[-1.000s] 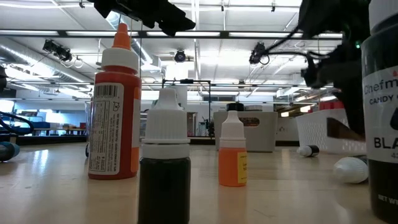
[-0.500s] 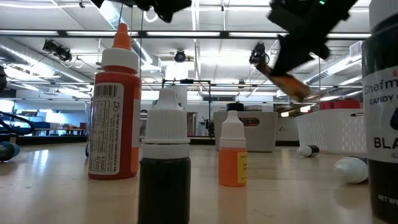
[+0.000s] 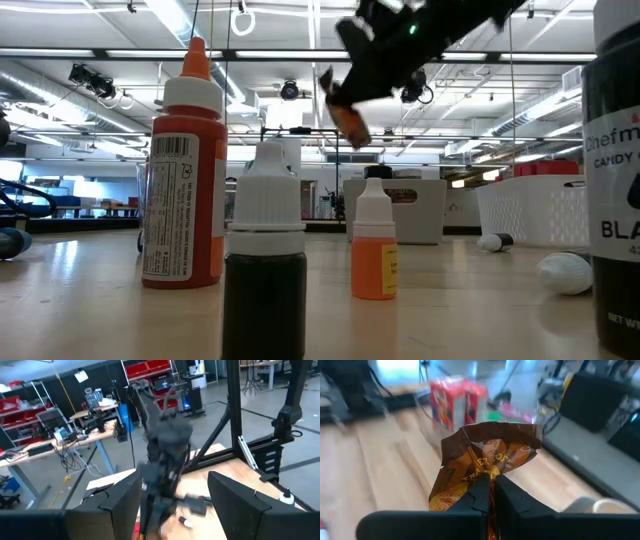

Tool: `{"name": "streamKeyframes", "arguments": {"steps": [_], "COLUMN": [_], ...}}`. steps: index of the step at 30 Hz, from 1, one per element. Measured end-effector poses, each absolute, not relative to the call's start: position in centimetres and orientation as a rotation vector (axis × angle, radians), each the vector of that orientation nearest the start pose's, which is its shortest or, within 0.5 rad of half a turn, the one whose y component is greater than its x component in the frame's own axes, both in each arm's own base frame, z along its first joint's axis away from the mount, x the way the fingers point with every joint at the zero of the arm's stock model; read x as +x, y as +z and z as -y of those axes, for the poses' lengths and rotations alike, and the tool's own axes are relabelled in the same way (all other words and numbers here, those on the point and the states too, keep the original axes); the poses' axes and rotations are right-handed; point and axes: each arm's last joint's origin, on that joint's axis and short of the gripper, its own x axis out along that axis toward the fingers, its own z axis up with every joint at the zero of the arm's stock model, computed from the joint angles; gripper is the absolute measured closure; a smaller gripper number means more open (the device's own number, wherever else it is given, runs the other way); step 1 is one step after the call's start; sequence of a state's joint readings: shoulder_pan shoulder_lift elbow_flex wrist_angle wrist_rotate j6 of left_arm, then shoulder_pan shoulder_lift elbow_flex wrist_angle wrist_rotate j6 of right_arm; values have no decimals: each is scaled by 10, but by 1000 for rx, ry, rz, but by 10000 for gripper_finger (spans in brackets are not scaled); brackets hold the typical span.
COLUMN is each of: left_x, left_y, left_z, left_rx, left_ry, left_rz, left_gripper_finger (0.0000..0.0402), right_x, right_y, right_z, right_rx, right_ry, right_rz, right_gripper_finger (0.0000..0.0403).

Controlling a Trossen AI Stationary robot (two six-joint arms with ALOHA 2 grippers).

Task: Pick & Place Kitchen Items
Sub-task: Put the orange spice bag into the gray bin

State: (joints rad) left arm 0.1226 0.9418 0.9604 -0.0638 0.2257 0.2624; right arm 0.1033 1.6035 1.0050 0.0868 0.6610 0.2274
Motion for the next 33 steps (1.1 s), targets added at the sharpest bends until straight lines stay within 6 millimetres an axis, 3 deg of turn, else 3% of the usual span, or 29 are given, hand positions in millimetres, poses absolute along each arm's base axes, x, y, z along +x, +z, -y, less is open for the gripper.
{"name": "streamKeyframes", "arguments": {"steps": [5,10,15,24,33], "left_x": [202,205,205,205,205], "left_y": [373,367,368,367,366], "left_z": [-18,-19,-19,-19,-19], "left_rx": [241,232,244,244,241], "left_ry": [-114,-119,-119,-119,-116], "left_rz": [-83,-126,-119,-125,-141], "left_gripper_finger": [166,166,166,166,166], "right_x": [356,360,359,346,345], "right_y": [200,178,173,171,170], "right_z": [9,30,38,36,36], "right_rx": [18,26,60,25,-35], "right_ry": [-695,-756,-777,-748,-753], "right_rz": [-511,-564,-590,-744,-765], "right_gripper_finger": [384,385,383,377,313]}}
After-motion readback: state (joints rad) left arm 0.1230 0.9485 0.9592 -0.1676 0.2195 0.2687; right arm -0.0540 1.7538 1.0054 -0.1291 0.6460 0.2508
